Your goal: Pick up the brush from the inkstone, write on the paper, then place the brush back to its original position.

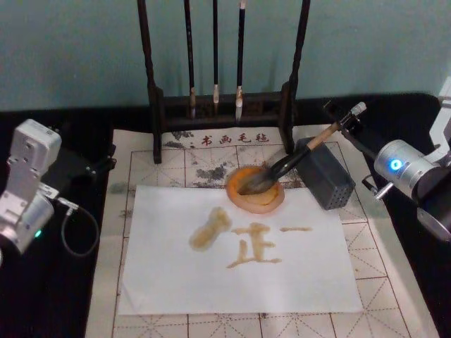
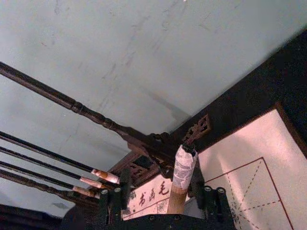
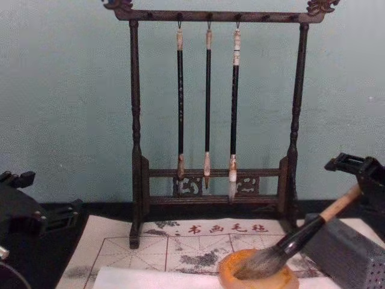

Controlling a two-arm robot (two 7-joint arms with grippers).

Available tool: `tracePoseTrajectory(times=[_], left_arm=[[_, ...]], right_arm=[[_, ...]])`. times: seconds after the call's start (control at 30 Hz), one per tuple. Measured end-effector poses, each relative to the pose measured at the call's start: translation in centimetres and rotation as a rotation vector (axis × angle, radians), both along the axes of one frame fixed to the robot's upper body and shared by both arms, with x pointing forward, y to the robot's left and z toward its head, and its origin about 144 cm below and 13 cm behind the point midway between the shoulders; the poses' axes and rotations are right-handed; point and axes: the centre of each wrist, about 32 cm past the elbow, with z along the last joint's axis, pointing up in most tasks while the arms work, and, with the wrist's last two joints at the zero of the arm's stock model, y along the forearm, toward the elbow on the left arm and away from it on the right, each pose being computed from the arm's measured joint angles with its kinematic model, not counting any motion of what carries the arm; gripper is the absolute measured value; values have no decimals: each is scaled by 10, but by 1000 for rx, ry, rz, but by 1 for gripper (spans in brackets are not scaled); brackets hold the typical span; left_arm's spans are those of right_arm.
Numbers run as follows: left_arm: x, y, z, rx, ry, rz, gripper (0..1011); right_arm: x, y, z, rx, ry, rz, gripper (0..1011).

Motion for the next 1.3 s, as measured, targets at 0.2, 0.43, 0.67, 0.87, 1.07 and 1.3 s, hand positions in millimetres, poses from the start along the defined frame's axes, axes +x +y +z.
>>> tracePoseTrajectory(times=[0.2,0.43,0.67,0.87,1.07,1.3], left_arm=[[0,0,0,0,0,0,1001],[0,0,0,0,0,0,1001],[0,0,0,0,0,0,1001],[0,0,0,0,0,0,1001],[0,0,0,0,0,0,1001],[0,0,0,0,0,0,1001]], right_arm=[[0,0,0,0,0,0,955],[-1,0,0,-4,0,2,1002],[-9,-4,0,-6,-1,10,1000],[-24,-10,-1,-20,-5,9,1000],[-45,-14,-5,-83,-37,25,1000],[-62,-12,-7,-253,-161,66,1002]])
